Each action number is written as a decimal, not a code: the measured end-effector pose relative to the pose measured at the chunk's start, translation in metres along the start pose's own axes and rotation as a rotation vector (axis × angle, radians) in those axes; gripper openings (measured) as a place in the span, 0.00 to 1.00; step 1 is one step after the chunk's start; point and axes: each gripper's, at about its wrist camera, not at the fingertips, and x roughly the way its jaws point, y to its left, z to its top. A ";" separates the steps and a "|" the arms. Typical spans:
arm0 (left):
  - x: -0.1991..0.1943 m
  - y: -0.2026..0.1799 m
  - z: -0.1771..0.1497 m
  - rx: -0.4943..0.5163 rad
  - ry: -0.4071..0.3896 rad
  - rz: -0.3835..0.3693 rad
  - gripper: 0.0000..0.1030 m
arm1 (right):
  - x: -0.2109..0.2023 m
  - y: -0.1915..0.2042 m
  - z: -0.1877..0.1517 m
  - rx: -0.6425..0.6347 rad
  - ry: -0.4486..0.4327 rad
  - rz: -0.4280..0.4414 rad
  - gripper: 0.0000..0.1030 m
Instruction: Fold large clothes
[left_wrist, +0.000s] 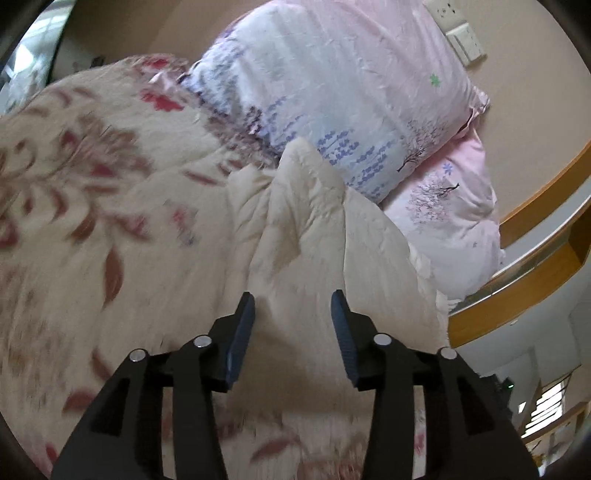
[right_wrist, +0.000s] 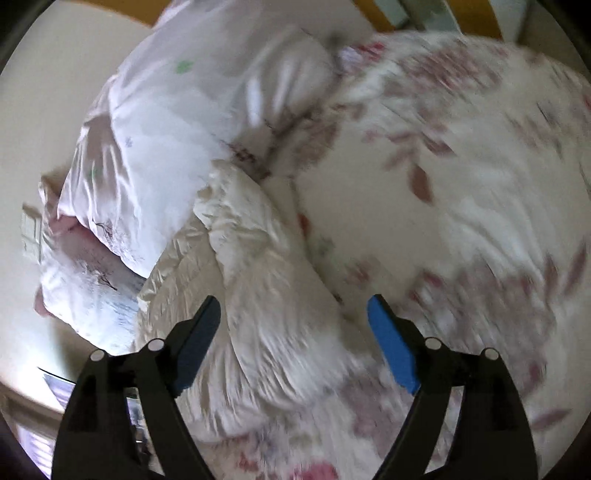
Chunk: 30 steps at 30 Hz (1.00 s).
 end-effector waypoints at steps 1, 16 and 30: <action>-0.005 0.003 -0.006 -0.015 0.007 -0.002 0.43 | -0.001 -0.003 -0.003 0.017 0.012 0.008 0.80; -0.023 0.000 -0.056 -0.179 -0.034 0.020 0.44 | 0.028 -0.015 -0.029 0.092 0.109 0.064 0.79; 0.014 0.004 -0.073 -0.314 0.001 0.035 0.46 | 0.036 -0.010 -0.029 0.089 0.082 0.093 0.74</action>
